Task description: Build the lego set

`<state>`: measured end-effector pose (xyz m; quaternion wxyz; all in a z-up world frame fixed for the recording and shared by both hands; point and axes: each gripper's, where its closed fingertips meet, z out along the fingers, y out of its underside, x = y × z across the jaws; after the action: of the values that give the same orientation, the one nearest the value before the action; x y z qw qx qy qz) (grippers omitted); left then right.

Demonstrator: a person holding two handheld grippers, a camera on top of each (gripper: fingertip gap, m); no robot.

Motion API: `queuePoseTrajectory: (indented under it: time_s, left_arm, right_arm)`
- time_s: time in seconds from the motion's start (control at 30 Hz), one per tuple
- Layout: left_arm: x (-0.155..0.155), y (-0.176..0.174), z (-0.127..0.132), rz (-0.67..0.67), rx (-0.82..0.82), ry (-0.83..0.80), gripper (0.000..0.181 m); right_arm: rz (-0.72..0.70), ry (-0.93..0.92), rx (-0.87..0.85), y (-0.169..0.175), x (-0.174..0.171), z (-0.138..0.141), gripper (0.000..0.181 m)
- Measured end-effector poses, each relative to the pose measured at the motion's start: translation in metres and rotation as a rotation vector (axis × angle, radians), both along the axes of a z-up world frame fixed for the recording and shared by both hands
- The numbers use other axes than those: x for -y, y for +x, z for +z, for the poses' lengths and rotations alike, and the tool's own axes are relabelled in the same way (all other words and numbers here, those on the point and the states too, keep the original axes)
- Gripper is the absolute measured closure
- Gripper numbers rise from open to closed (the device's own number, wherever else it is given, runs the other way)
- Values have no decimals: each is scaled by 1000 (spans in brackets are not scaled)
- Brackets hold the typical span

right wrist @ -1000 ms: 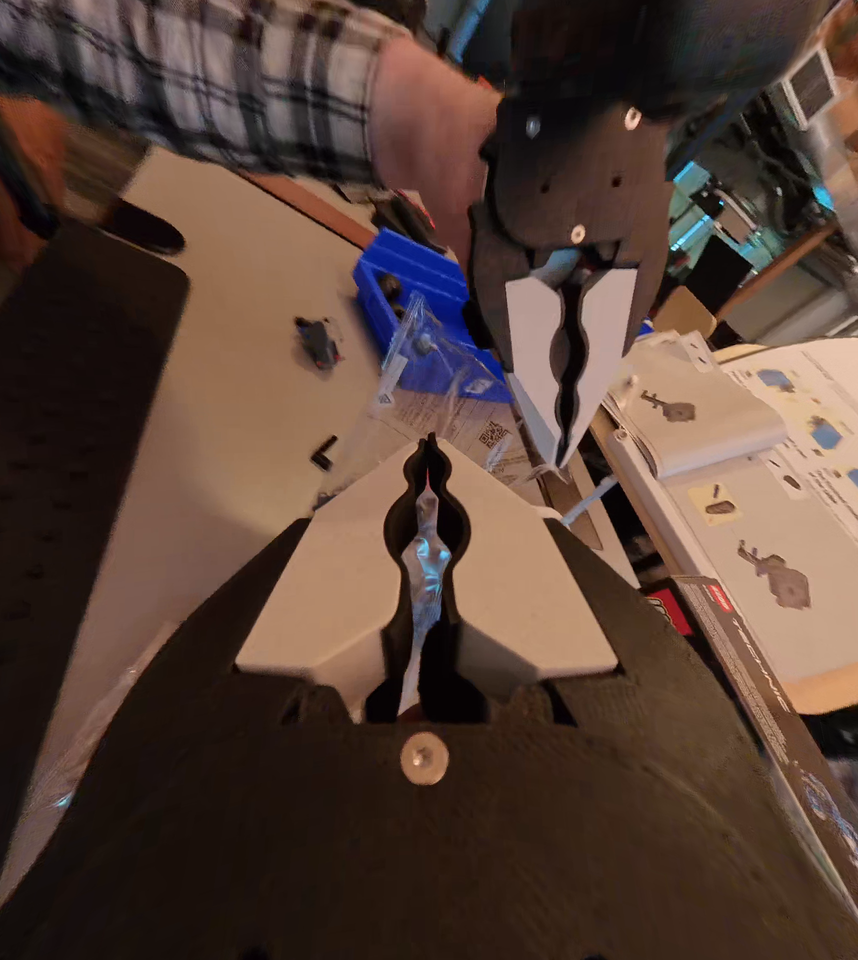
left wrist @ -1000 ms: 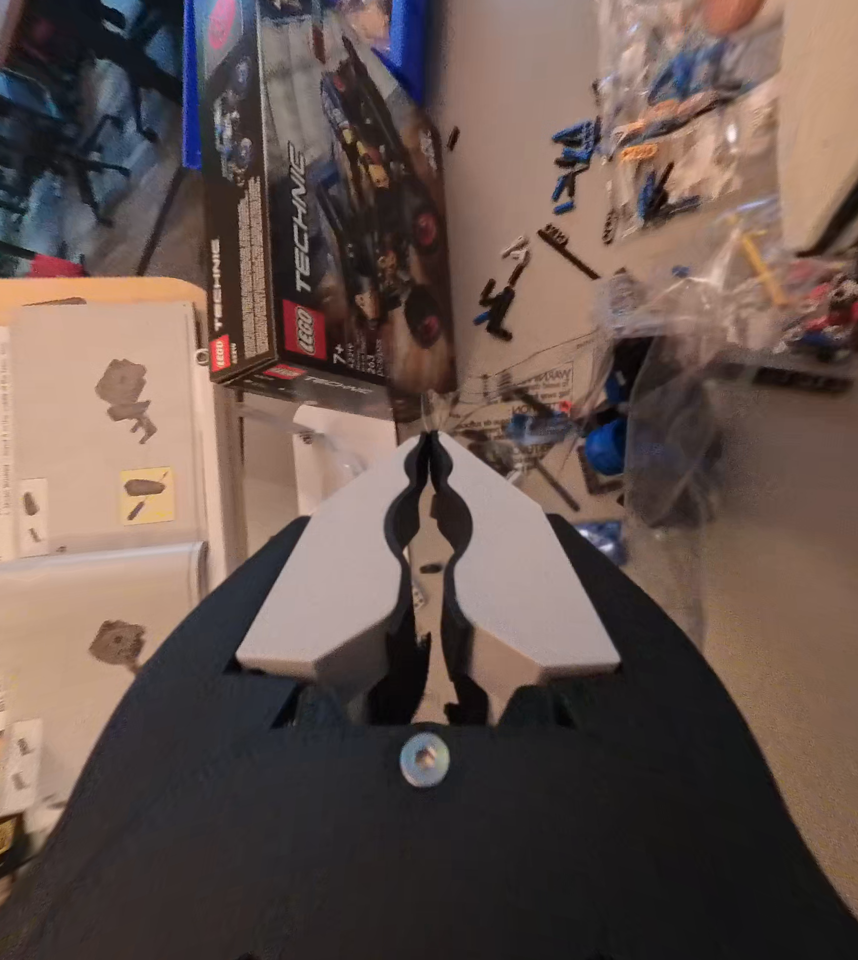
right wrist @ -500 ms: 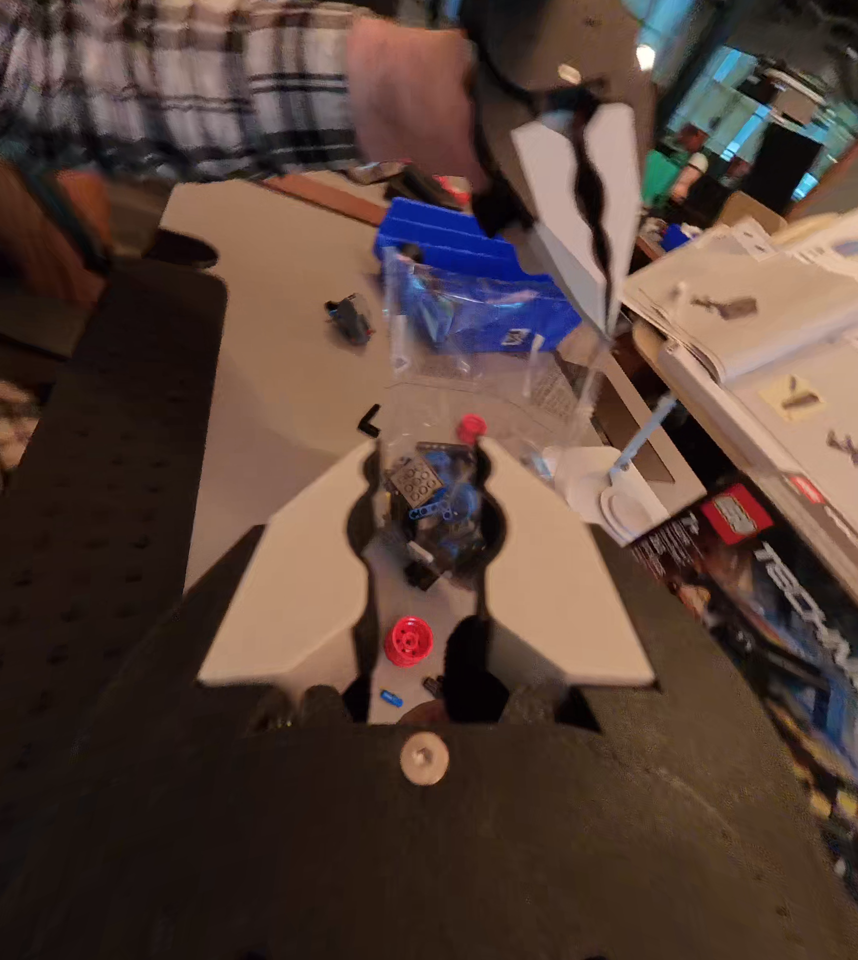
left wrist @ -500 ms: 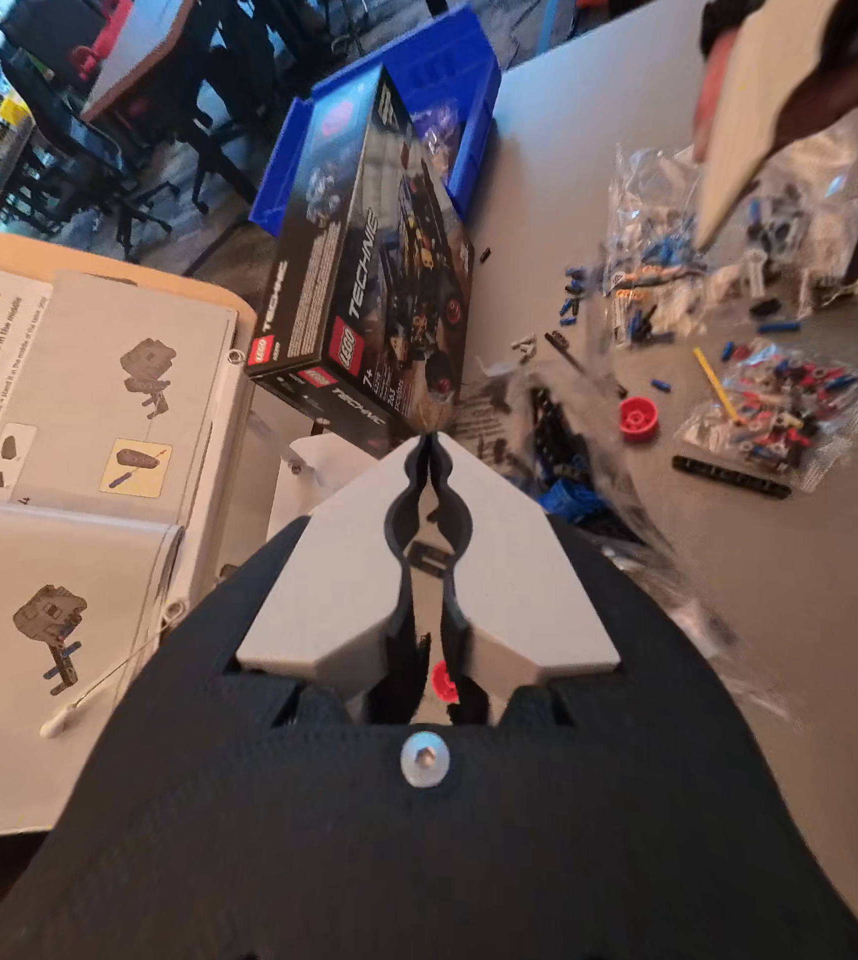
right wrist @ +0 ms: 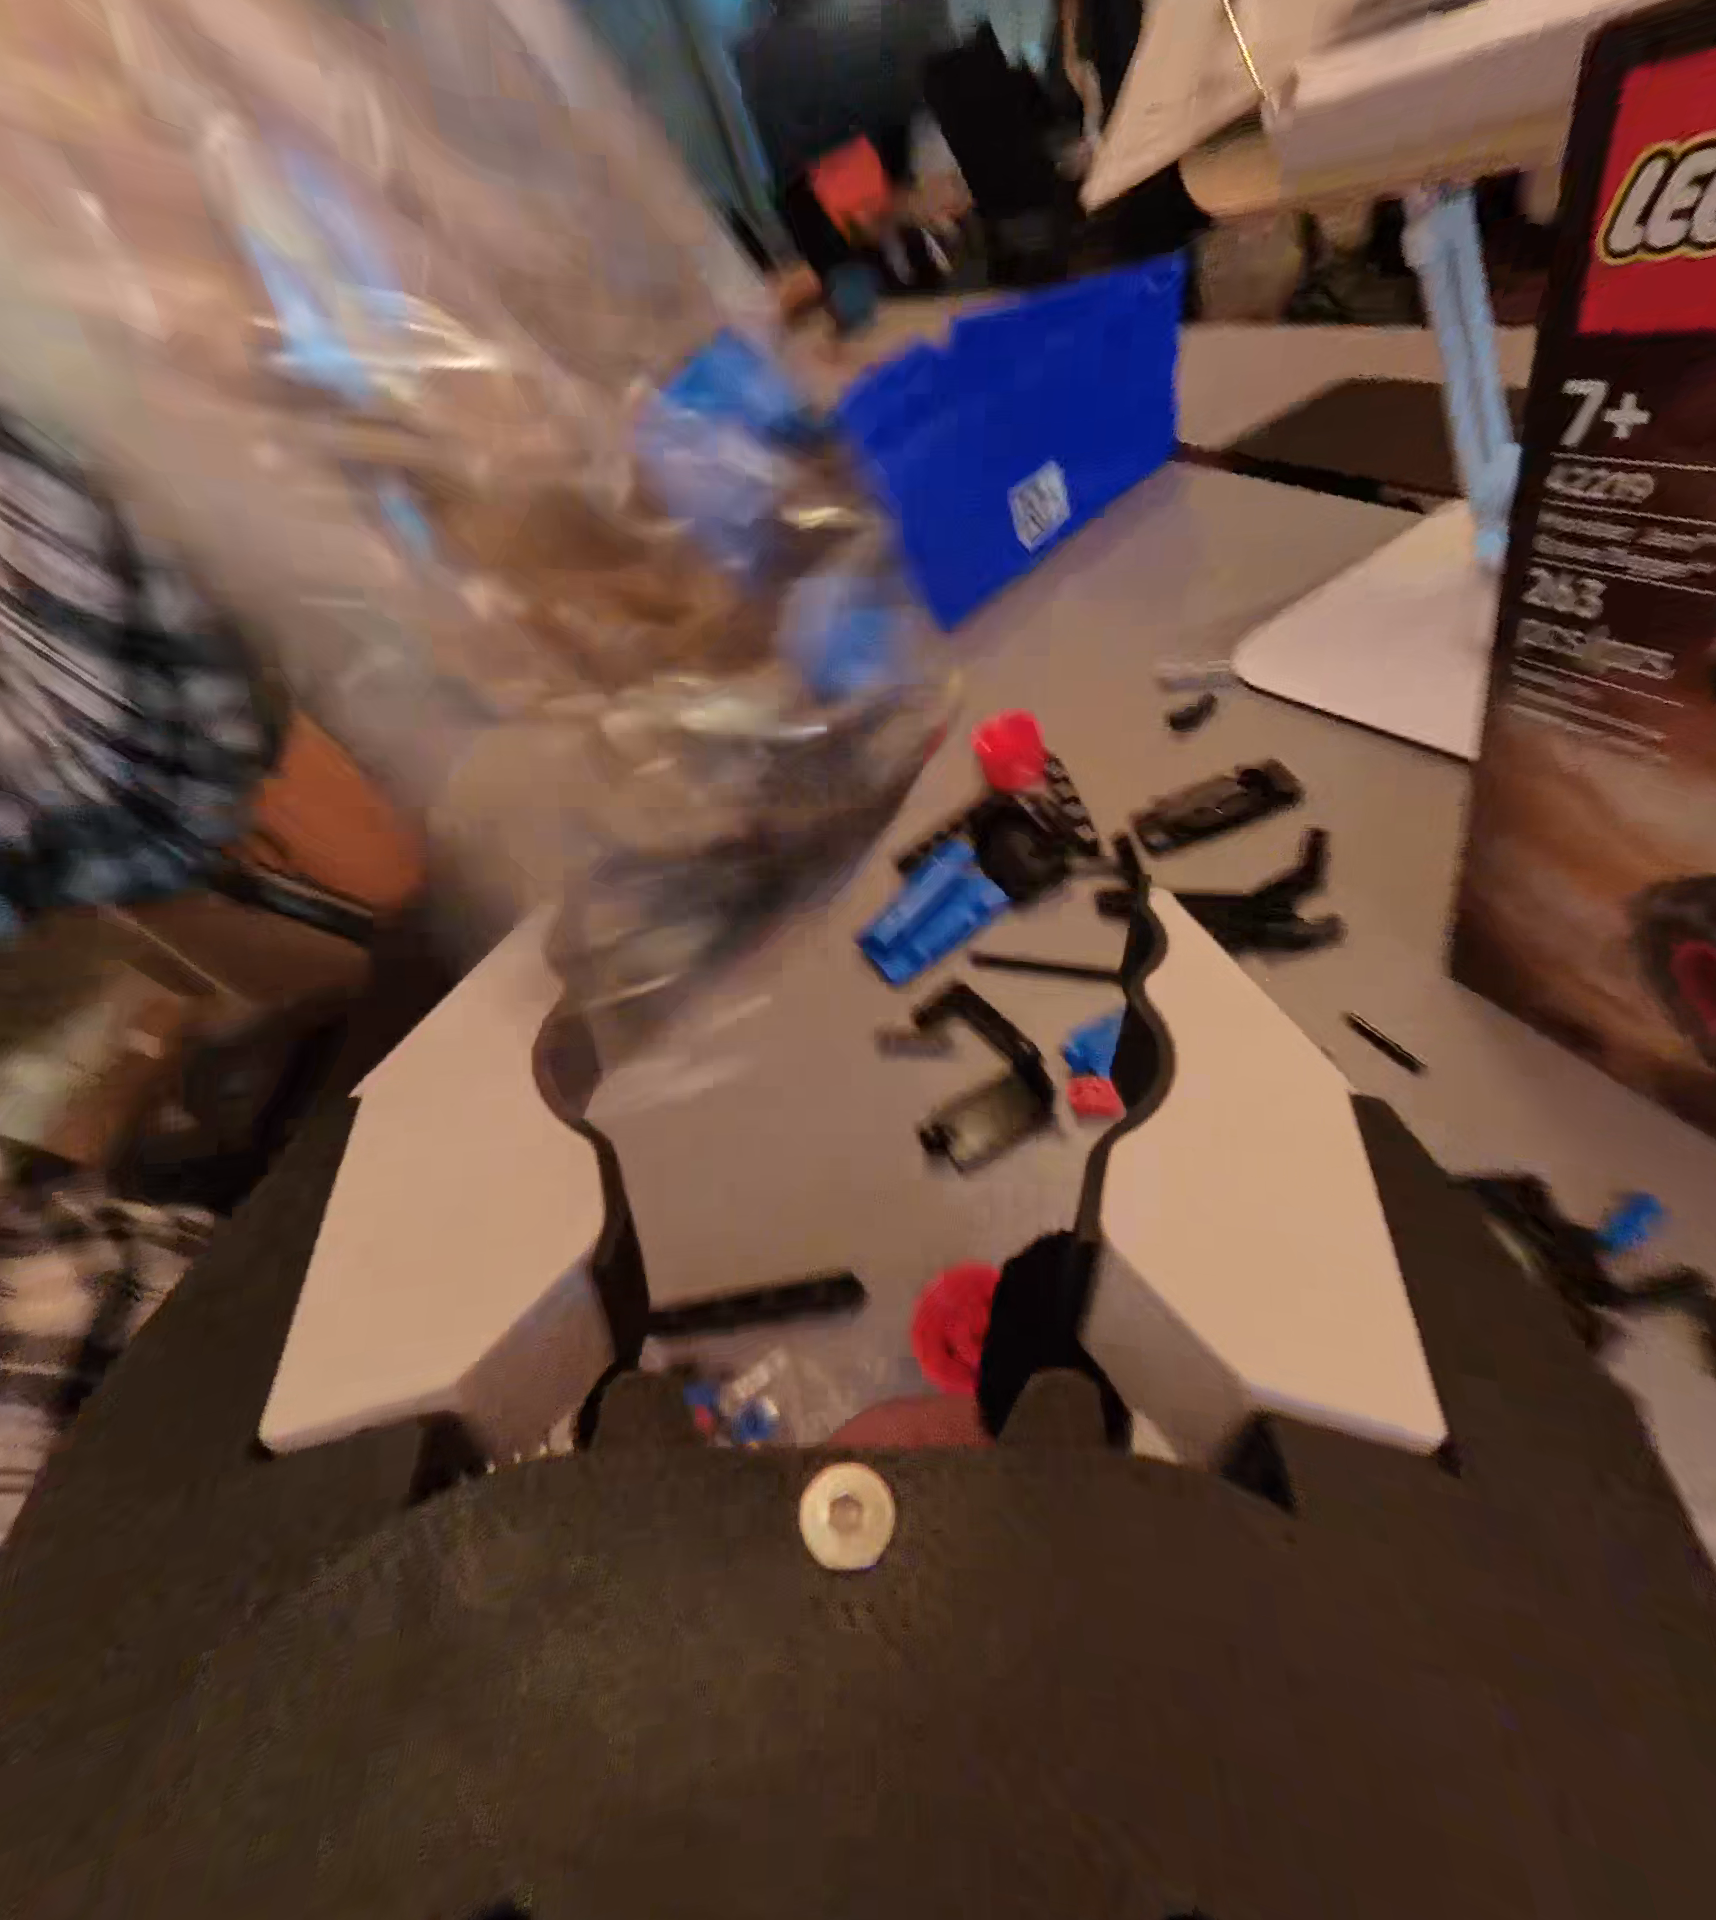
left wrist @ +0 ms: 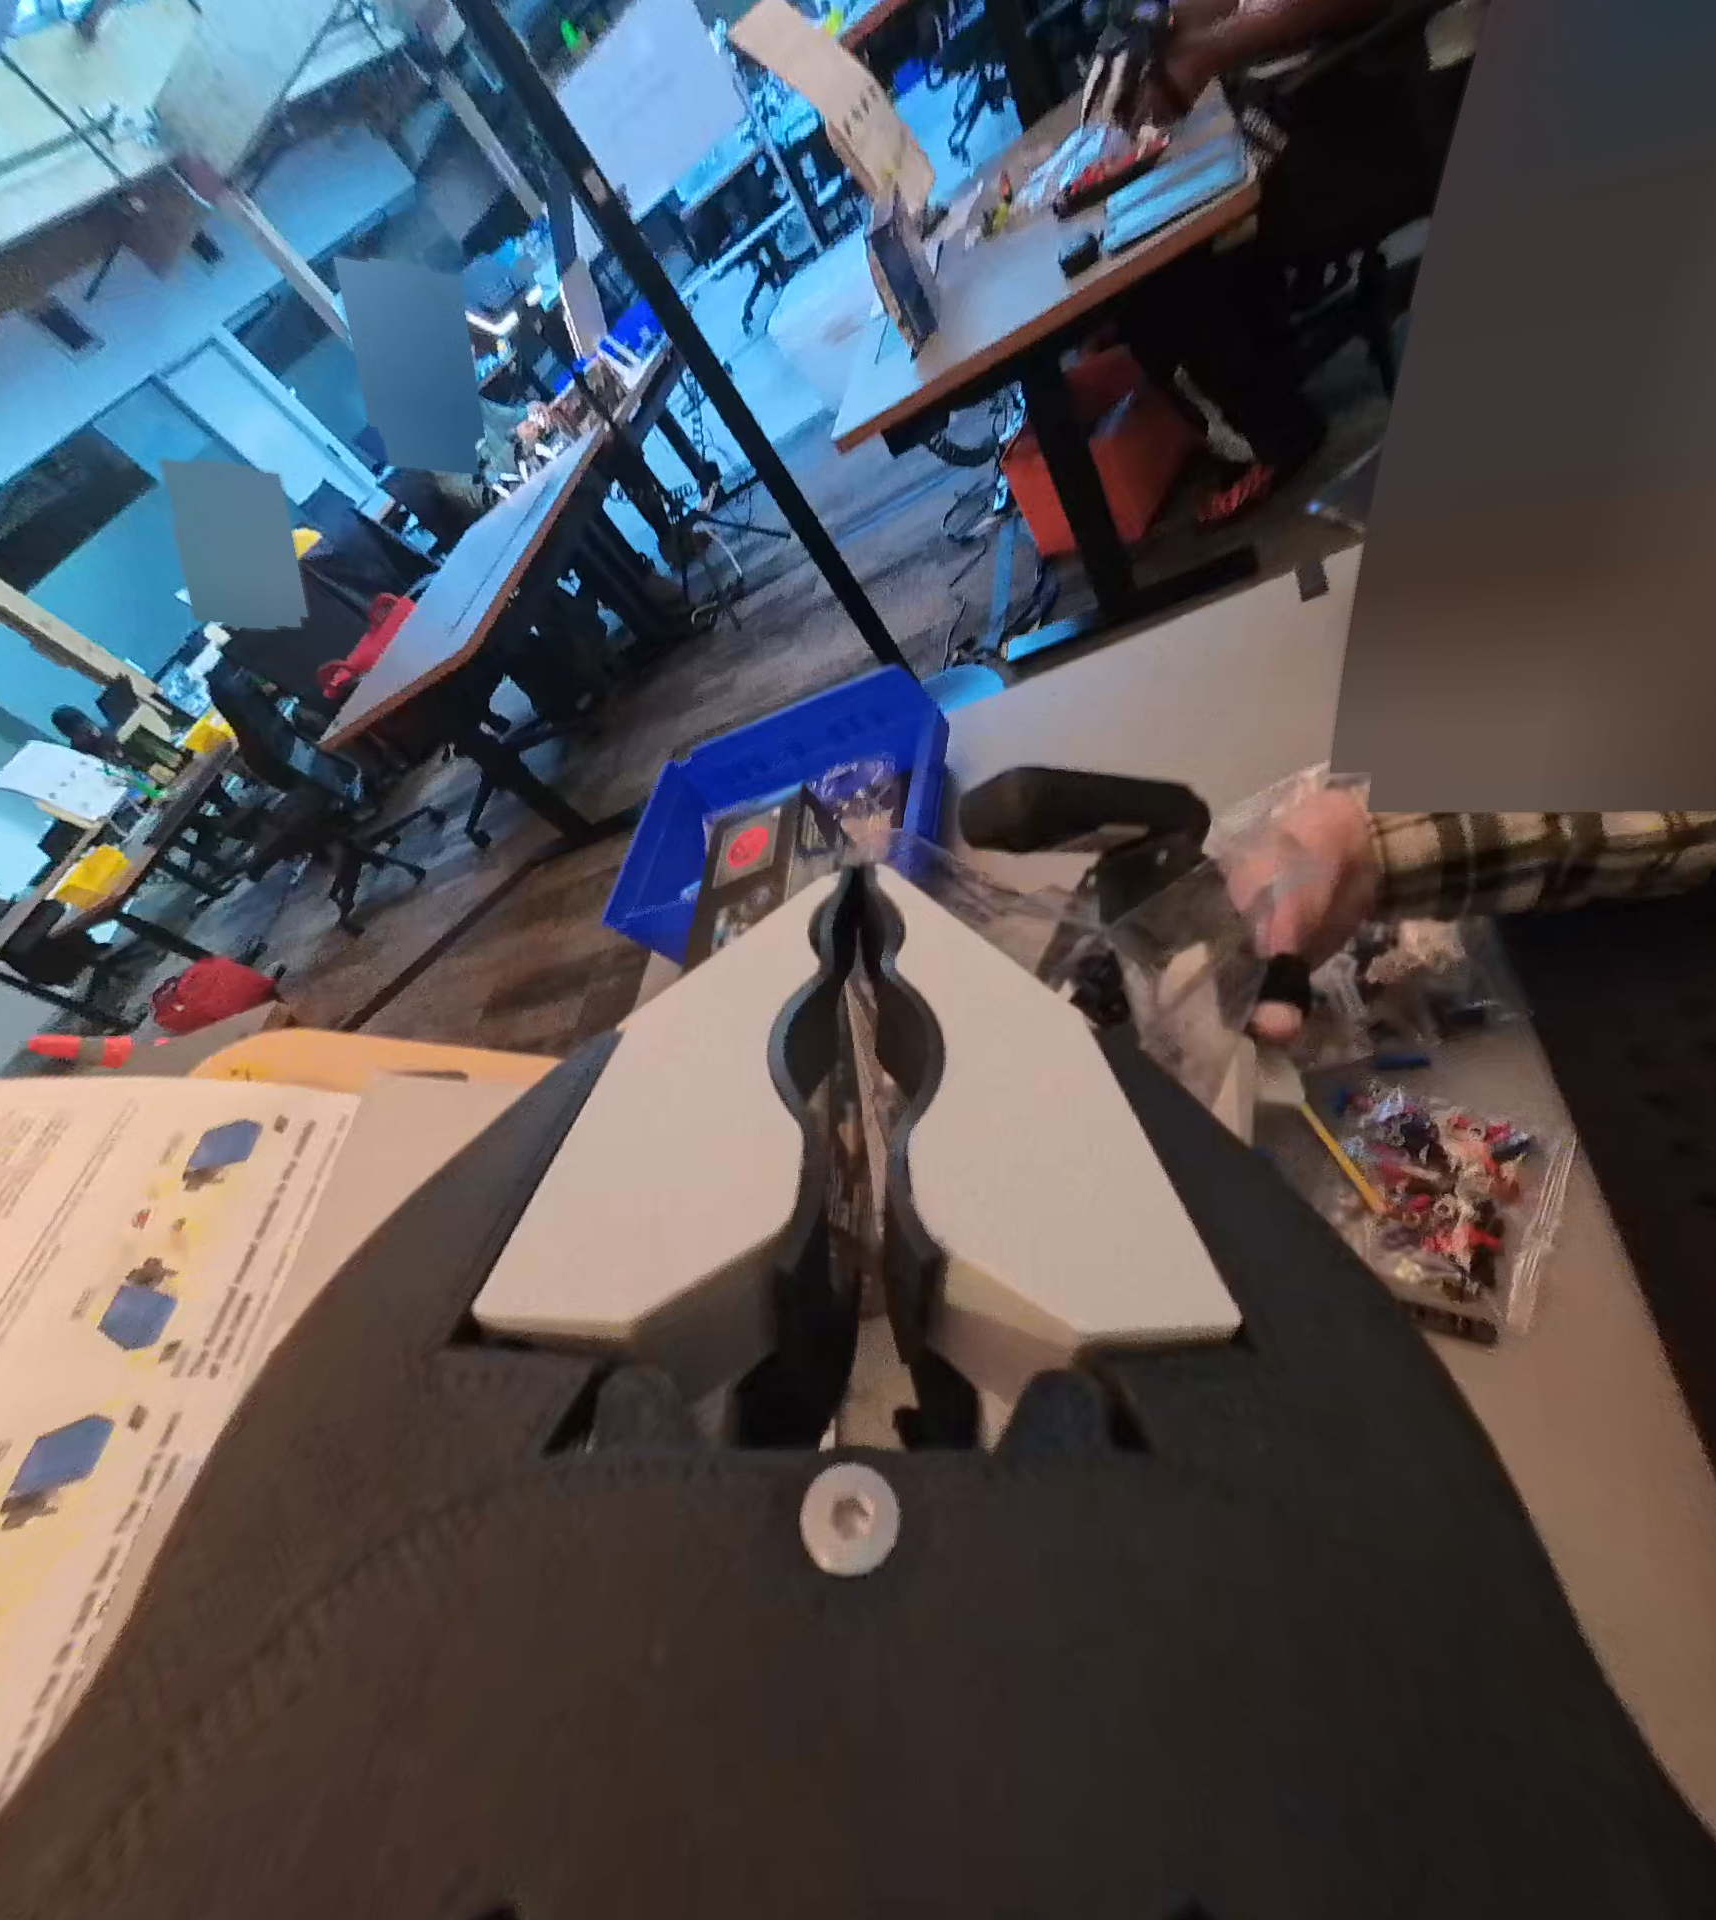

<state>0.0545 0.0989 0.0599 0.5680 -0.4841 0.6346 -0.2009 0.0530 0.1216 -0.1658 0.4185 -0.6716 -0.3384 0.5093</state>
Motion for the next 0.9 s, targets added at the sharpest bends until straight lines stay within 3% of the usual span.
queuePoseTrajectory:
  time_s: [0.07,0.13,0.17,0.27,0.43,0.63,0.77,0.9]
  left_arm:
    - [5,6,15,-31,54,-13,181]
    - [2,6,24,-37,104,-41,181]
    - [0,5,27,-42,131,-57,181]
    - [-11,-5,27,-38,203,-114,181]
    - [-30,-20,-7,-7,268,-227,181]
    - [-51,-28,-93,78,297,-372,181]
    - [-64,-36,-170,155,218,-458,181]
    - [-71,-41,-231,212,146,-555,181]
  right_arm:
    - [85,-13,-238,-2,9,31,85]
    - [142,70,-343,5,24,58,120]
    - [129,108,-348,10,27,66,136]
    - [67,150,-342,30,23,81,148]
    - [10,185,-135,60,17,76,162]
    - [-11,160,152,83,2,39,163]
    - [-19,149,432,98,-9,10,163]
    - [-7,99,564,106,-21,-5,163]
